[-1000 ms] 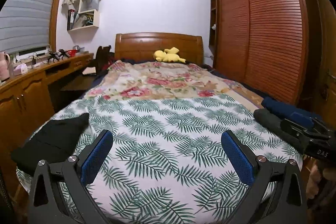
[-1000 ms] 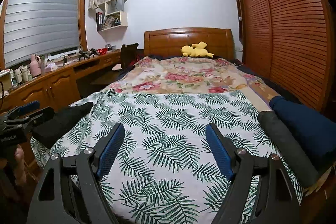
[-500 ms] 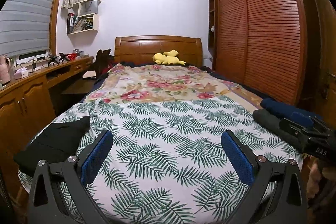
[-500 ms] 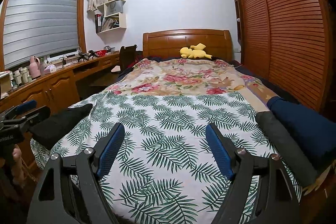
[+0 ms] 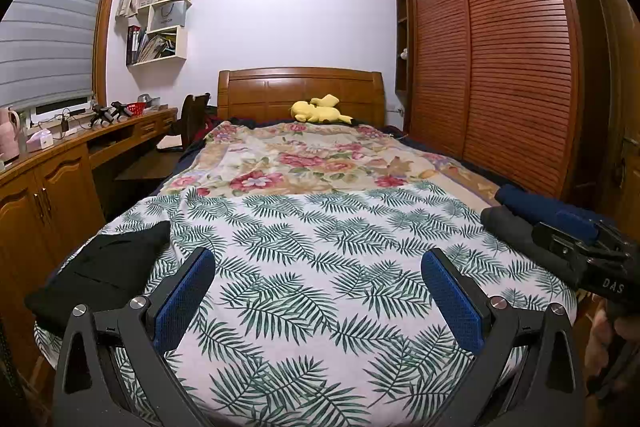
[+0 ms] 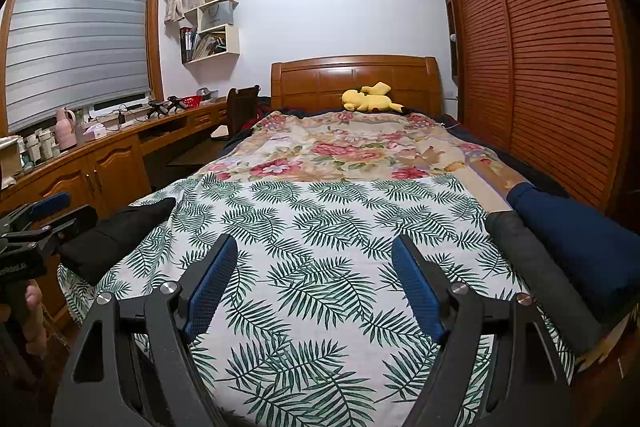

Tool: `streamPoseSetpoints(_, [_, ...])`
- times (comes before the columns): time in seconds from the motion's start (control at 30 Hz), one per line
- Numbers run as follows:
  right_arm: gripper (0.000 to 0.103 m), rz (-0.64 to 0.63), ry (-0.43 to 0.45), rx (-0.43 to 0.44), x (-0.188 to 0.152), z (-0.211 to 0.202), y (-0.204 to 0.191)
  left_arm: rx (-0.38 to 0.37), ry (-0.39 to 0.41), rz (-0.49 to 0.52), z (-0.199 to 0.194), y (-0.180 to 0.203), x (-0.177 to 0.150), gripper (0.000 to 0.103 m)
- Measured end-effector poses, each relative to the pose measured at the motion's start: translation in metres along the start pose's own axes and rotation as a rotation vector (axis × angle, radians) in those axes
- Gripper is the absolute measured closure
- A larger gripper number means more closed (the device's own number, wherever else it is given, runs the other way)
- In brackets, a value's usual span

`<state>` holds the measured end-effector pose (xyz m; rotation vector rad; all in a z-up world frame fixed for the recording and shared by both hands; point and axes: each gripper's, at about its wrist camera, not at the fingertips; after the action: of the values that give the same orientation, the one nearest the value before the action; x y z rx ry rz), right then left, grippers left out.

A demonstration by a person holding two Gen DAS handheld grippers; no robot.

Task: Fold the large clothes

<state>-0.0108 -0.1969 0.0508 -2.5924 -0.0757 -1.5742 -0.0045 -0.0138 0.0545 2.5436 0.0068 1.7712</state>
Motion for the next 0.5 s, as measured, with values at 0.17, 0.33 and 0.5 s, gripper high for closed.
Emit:
streamPoseSetpoints(0.17, [0.023,0.000,-0.001,0.000,0.0000,0.0002,0.0000,-0.002,0.001,0.004,-0.0003,-0.0013,0.0003,0.001])
streamPoseSetpoints(0.33, [0.023,0.000,-0.001,0.001,-0.0001,0.0000,0.0000,-0.002,0.003,0.006,-0.0008,-0.0020,-0.0001,0.001])
streamPoseSetpoints(0.5, [0.023,0.000,0.000,0.000,0.0001,-0.0001,0.0000,-0.002,0.005,0.006,-0.0018,-0.0017,-0.0002,0.001])
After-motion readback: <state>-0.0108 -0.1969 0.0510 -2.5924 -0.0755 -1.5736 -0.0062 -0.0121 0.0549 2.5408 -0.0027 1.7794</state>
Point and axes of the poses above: each gripper's, at about its wrist camera, not at the fingertips, and z roughly the way its jaws point, y to its right, x to its top
